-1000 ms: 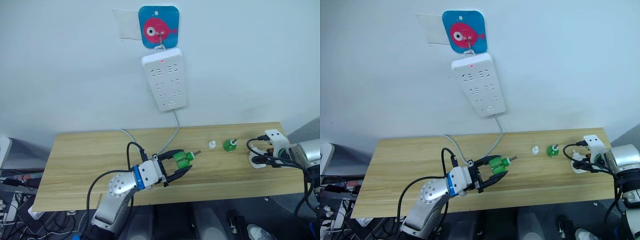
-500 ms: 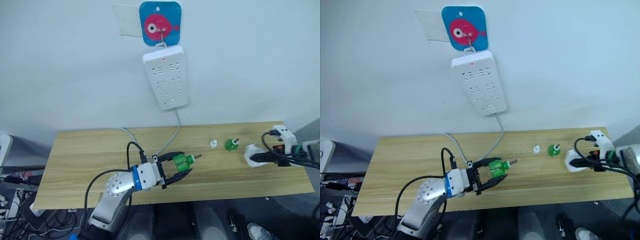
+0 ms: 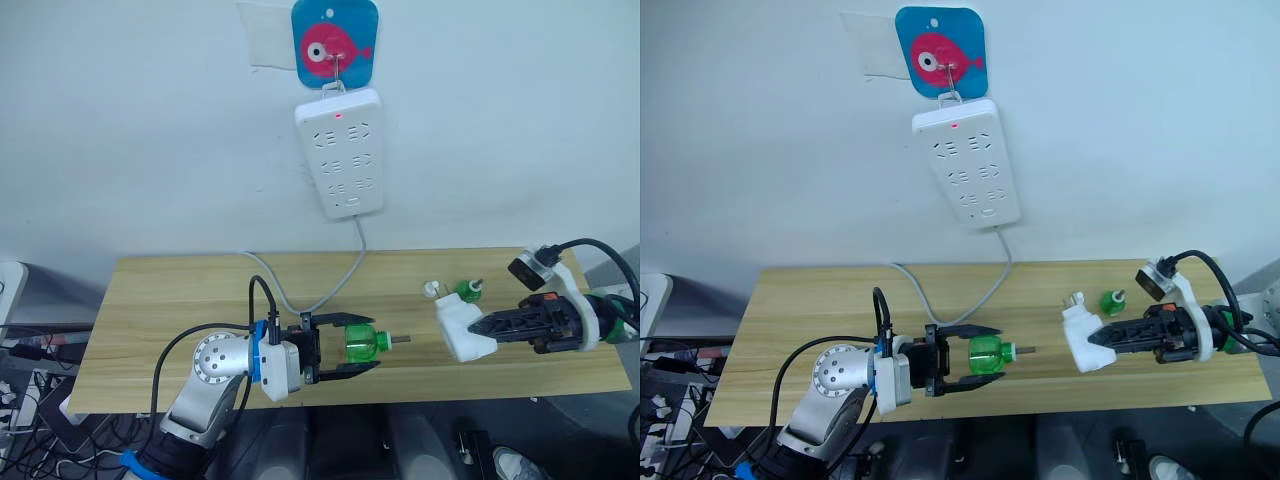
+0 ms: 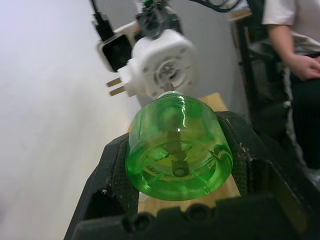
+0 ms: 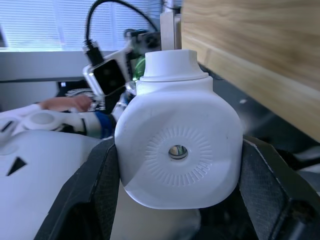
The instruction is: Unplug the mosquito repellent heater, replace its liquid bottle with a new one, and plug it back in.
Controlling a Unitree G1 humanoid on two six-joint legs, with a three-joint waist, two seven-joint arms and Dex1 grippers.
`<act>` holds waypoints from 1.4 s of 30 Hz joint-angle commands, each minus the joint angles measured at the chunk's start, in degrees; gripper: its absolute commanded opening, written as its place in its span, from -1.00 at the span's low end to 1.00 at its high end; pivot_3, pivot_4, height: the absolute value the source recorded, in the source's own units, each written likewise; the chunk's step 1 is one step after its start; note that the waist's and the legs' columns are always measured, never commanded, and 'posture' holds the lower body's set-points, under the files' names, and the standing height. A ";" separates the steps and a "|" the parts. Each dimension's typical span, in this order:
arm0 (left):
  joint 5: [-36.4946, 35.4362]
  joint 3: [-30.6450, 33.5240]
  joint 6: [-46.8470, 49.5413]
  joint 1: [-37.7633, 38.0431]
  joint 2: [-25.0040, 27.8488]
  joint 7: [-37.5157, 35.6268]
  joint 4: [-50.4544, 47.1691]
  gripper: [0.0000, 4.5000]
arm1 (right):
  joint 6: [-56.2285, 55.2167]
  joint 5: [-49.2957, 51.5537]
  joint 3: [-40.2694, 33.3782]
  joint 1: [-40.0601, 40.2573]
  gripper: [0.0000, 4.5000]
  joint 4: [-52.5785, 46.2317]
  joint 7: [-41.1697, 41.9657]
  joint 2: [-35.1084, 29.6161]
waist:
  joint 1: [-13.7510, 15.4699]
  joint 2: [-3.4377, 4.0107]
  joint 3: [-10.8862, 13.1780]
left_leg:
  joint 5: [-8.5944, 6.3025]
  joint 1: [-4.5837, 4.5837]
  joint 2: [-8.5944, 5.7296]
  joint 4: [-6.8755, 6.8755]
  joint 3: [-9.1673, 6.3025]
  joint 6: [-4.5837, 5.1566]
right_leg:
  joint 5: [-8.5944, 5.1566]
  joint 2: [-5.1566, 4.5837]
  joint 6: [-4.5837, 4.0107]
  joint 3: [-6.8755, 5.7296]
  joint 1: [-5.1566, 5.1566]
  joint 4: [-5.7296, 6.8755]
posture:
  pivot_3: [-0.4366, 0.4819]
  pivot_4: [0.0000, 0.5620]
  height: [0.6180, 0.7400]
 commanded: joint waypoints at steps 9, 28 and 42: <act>-0.59 -1.39 1.38 1.45 -1.64 2.45 -3.33 0.01 | -5.24 26.86 -0.86 3.50 0.30 -0.23 -24.93 -0.11 | -0.02 -0.12 0.15 | 0.01 -0.04 0.00 0.05 0.00 0.00 | 0.00 0.00 0.00 0.00 -0.03 0.06 | -0.21 0.21 1.00; 0.24 -2.72 2.50 -0.66 -4.36 4.08 -1.35 0.01 | -11.45 34.44 1.85 5.64 0.30 -4.25 -30.39 -1.97 | -0.04 -0.33 0.62 | 0.01 -0.05 0.00 0.05 -0.05 0.00 | 0.00 0.01 0.00 -0.02 -0.03 0.05 | -0.25 0.24 1.00; 0.73 -4.56 2.08 0.38 -4.90 4.01 -2.14 0.01 | -11.98 34.44 1.99 4.36 0.30 -3.41 -30.08 -1.61 | -0.03 -0.33 0.63 | 0.01 -0.05 0.00 0.04 -0.07 0.00 | 0.00 0.01 0.00 -0.04 -0.03 0.03 | -0.25 0.19 1.00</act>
